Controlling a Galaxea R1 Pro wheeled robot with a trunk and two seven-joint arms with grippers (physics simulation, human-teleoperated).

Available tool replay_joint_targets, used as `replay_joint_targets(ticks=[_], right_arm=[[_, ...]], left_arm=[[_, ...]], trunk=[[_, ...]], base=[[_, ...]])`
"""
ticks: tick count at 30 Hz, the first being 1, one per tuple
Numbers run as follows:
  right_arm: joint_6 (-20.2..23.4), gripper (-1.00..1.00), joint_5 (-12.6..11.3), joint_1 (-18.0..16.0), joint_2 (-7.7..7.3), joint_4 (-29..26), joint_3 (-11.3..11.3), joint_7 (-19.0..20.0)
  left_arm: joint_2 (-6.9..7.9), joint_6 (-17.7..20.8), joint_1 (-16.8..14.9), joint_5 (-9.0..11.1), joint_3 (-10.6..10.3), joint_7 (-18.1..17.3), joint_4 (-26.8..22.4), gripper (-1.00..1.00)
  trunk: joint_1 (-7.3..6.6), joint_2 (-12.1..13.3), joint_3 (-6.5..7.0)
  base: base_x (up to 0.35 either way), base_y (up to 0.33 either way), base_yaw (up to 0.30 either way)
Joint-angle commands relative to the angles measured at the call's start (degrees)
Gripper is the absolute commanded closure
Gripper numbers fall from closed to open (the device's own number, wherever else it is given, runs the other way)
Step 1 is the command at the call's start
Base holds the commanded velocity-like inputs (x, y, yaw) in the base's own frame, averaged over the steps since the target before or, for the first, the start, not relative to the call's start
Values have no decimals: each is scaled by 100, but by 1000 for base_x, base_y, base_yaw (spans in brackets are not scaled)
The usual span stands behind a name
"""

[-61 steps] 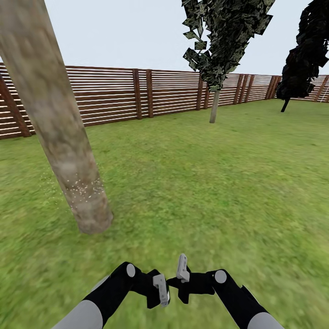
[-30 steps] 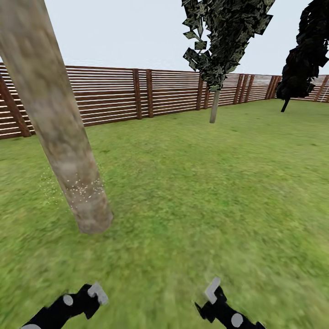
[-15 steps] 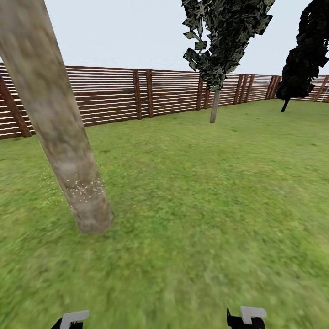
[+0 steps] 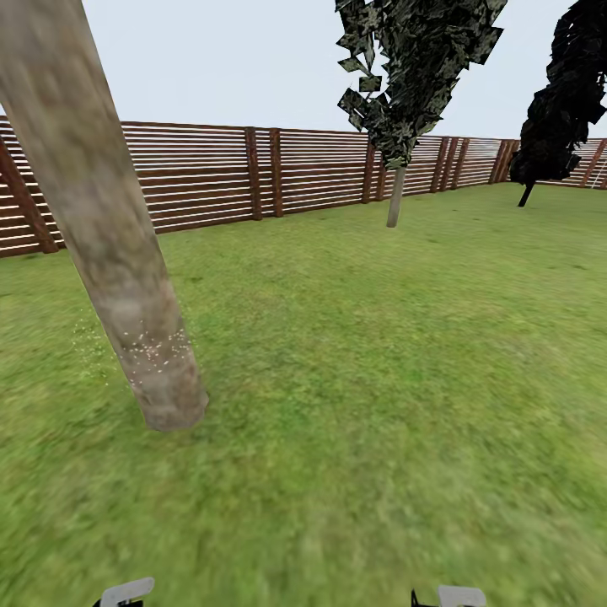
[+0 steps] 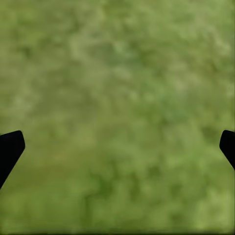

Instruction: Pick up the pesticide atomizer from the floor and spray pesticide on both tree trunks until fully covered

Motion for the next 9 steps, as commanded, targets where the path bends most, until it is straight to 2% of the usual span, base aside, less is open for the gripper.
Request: replay_joint_targets(ticks=[1, 9], right_arm=[[-9, -100, -42, 1, 0, 0, 50, -17], [-9, -100, -42, 3, 0, 0, 50, -17]], left_arm=[[6, -21, -2, 38, 3, -17, 3, 100], [6, -92, -2, 53, 20, -17, 2, 100]], trunk=[[-1, -2, -5], [-1, -2, -5]], base=[[0, 0, 0], [0, 0, 0]])
